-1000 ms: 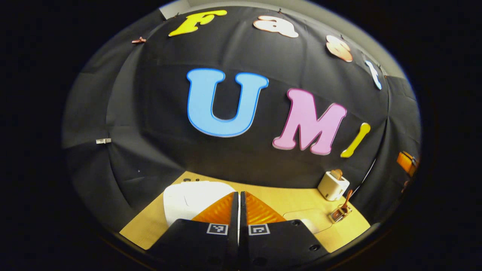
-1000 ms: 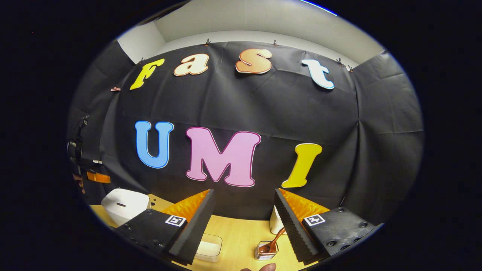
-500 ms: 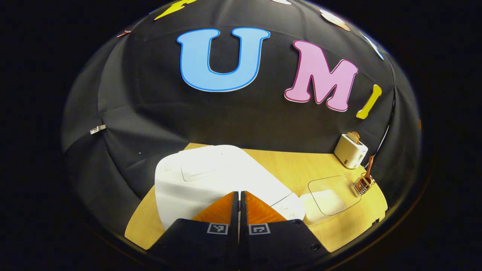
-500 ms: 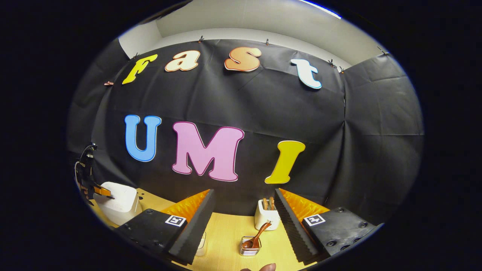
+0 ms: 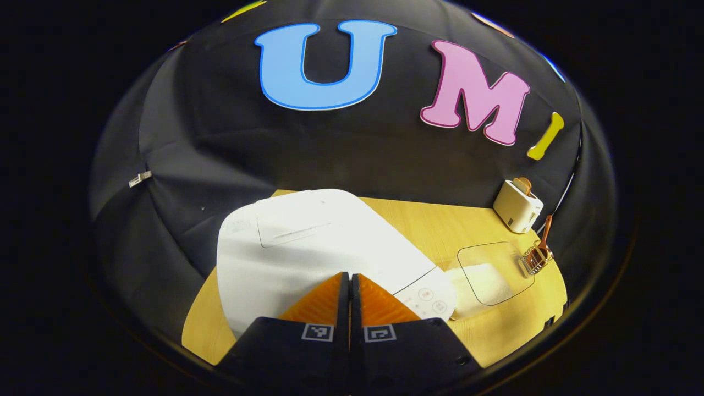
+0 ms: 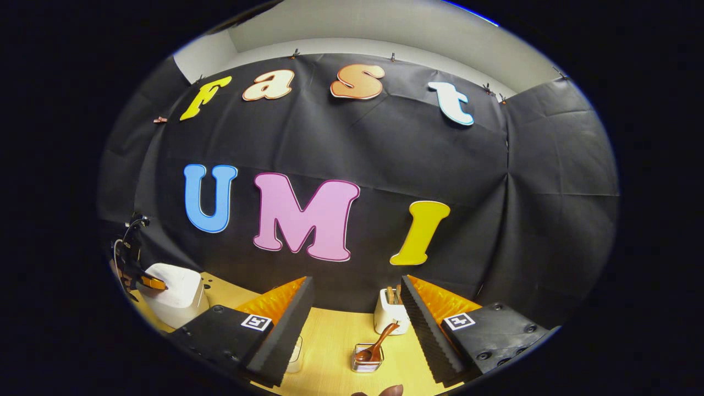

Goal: Close the left gripper, press the button to open the rice cooker; take a wooden spoon from the chopstick holder with the right hand, scoop a spoonful of rice and pour it into the rice cooker, then put the wooden spoon back into the chopstick holder.

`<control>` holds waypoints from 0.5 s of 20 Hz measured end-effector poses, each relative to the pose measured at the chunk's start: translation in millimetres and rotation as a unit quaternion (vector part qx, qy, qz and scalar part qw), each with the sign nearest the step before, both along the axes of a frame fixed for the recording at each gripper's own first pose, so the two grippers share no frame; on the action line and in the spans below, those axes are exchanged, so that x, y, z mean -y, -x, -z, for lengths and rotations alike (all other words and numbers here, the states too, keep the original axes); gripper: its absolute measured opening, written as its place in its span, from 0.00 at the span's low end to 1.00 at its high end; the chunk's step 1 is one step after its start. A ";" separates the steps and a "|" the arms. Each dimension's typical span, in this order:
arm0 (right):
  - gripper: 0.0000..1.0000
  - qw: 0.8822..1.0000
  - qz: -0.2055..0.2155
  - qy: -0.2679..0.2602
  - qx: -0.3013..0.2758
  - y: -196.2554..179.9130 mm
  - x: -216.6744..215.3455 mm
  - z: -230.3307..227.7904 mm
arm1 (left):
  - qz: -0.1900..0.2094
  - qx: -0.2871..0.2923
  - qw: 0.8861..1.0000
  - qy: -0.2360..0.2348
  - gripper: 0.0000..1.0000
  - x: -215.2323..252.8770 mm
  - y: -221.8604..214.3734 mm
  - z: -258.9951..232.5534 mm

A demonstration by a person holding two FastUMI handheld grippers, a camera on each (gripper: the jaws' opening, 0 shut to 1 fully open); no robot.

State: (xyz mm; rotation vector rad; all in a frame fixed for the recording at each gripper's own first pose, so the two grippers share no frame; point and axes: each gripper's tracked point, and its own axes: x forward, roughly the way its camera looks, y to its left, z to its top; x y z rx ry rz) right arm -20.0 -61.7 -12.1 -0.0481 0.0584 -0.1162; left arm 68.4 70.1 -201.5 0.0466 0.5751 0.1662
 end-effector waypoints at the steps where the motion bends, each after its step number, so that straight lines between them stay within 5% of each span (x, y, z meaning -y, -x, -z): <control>1: 0.97 1.000 0.000 0.000 0.000 0.0 0.5 0.0 | -0.003 -0.006 1.000 0.011 0.06 -1.7 -1.7 2.8; 5: 0.97 1.000 0.004 -0.002 0.002 2.0 4.0 -0.3 | 0.001 -0.003 1.000 0.010 0.06 -0.5 -1.2 -4.7; 10: 0.97 1.000 0.009 -0.002 0.004 7.3 8.7 -1.6 | 0.015 0.101 0.994 -0.034 0.06 1.3 -11.2 -63.8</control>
